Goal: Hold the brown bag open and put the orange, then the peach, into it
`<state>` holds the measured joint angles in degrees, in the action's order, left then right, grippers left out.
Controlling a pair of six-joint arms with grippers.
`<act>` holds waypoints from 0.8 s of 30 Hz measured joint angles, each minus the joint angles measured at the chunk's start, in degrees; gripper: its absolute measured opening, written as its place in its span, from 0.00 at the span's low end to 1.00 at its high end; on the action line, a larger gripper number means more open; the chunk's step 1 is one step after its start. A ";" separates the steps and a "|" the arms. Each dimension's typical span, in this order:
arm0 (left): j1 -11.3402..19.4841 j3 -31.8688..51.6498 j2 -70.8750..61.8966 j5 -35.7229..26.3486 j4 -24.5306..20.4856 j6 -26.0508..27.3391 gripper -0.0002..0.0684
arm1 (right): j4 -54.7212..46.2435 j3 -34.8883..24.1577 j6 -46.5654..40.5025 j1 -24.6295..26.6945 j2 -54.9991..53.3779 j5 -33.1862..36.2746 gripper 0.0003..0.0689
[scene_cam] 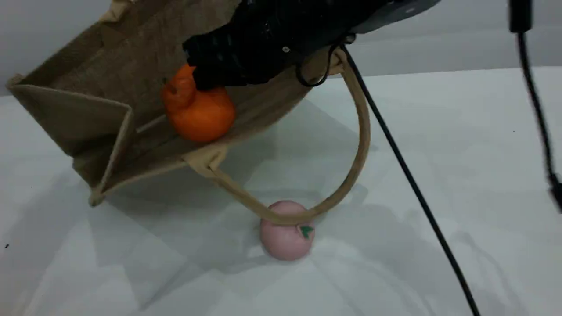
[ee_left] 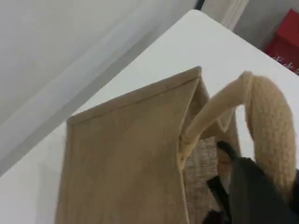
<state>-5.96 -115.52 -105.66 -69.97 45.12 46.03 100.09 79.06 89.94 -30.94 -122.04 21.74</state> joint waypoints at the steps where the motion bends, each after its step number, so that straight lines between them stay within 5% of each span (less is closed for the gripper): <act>1: 0.00 0.00 0.00 0.00 0.00 0.00 0.12 | 0.00 0.21 0.00 0.05 -0.18 0.00 0.09; 12: -0.05 0.00 0.00 -0.07 -0.04 -0.04 0.12 | -0.96 -0.07 0.00 0.13 2.63 -2.07 0.69; 24: -0.05 0.00 0.00 -0.07 -0.04 -0.04 0.12 | -21.46 -14.49 -12.63 7.99 19.50 -3.09 0.70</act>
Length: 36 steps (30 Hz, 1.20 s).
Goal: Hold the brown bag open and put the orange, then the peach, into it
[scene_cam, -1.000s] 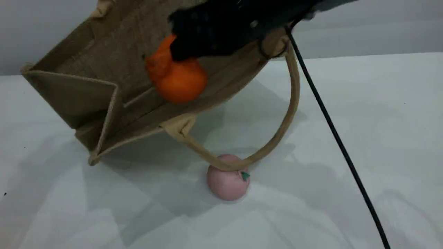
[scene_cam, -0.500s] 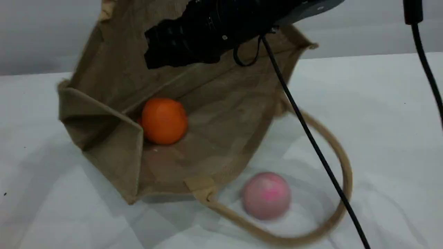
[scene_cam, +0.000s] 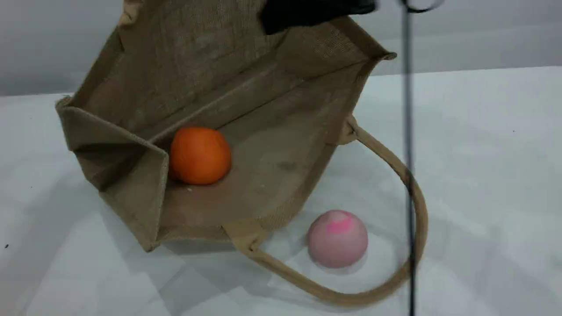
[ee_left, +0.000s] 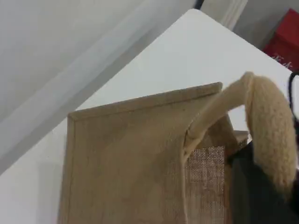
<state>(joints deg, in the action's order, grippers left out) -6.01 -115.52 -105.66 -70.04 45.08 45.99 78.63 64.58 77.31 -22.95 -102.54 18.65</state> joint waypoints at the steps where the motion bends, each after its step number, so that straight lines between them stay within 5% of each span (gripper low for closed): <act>1: 0.00 0.00 0.00 0.00 0.00 0.00 0.12 | -0.04 -1.59 -0.72 0.99 1.33 0.68 0.70; 14: 0.00 0.00 0.00 0.05 -0.06 -0.02 0.12 | -0.49 -22.15 -2.19 2.43 6.58 2.62 0.70; 25: 0.00 0.00 0.00 0.10 -0.06 -0.02 0.12 | 0.17 -22.64 -1.51 2.37 1.19 9.21 0.70; 36: 0.00 0.00 0.00 0.10 -0.06 -0.02 0.12 | 14.99 -22.46 12.35 2.32 -8.39 9.29 0.70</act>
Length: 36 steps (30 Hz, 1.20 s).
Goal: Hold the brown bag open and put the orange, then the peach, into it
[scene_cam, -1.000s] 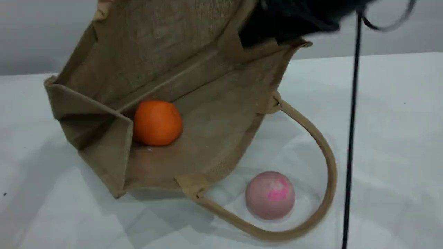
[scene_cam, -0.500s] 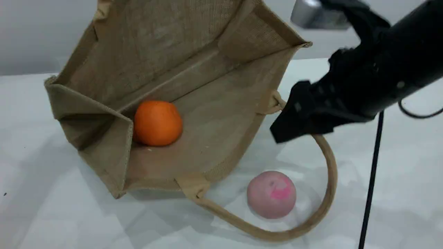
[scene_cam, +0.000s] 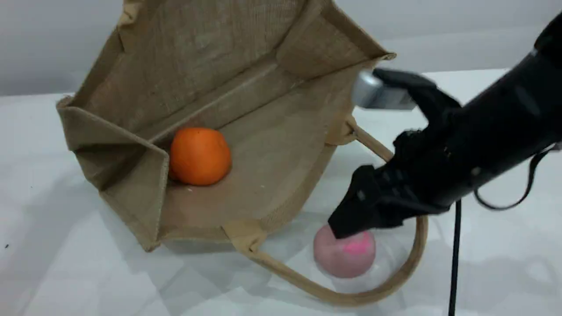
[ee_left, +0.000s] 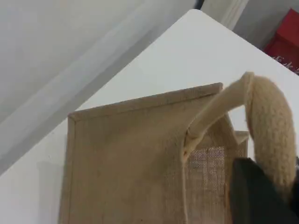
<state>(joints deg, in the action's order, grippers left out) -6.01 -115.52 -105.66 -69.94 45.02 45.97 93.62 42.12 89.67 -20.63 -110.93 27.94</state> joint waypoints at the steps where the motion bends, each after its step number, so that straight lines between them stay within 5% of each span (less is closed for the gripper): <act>1: 0.00 0.00 0.00 0.00 0.00 0.00 0.12 | 2.06 0.00 0.38 0.00 -0.80 0.00 0.70; 30: 0.00 0.00 0.00 0.00 0.30 0.00 0.12 | 6.41 2.35 0.28 0.00 -8.10 -1.26 0.69; 33: 0.00 0.00 0.00 0.00 0.34 0.00 0.12 | 6.41 2.35 0.28 0.00 -8.10 -0.56 0.64; 36: 0.00 0.00 0.00 0.00 0.57 0.00 0.12 | 6.35 2.35 0.28 0.00 -8.10 -0.22 0.45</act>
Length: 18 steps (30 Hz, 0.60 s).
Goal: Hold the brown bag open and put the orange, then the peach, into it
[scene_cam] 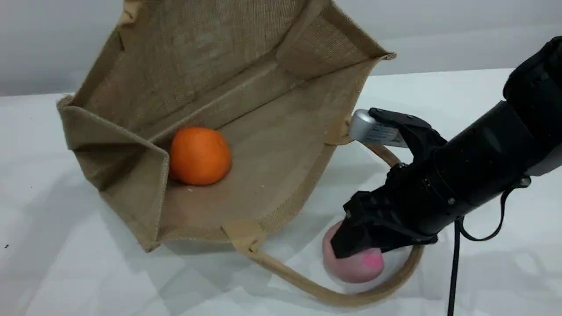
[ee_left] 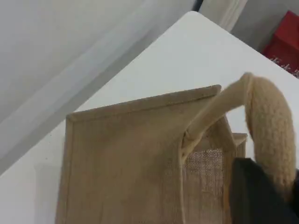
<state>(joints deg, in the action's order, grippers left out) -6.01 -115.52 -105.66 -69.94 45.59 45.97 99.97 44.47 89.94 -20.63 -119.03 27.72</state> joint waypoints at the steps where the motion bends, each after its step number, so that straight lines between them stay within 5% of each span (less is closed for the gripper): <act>1: 0.00 0.00 0.00 0.00 0.00 0.00 0.12 | 0.00 0.00 0.00 0.00 0.00 0.27 0.36; 4: 0.00 0.00 0.00 -0.05 0.00 0.00 0.12 | 0.00 0.00 0.00 0.00 0.00 1.76 0.10; 6: 0.00 0.00 0.00 -0.05 0.00 0.00 0.12 | 0.00 0.00 0.00 0.00 0.07 2.96 0.04; 18: 0.00 0.00 0.00 -0.05 0.00 0.00 0.12 | -11.89 -0.24 -1.58 0.06 13.11 2.52 0.03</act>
<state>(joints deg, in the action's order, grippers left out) -6.01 -115.52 -105.66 -69.98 45.59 45.97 88.09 44.23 88.37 -20.58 -105.93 30.24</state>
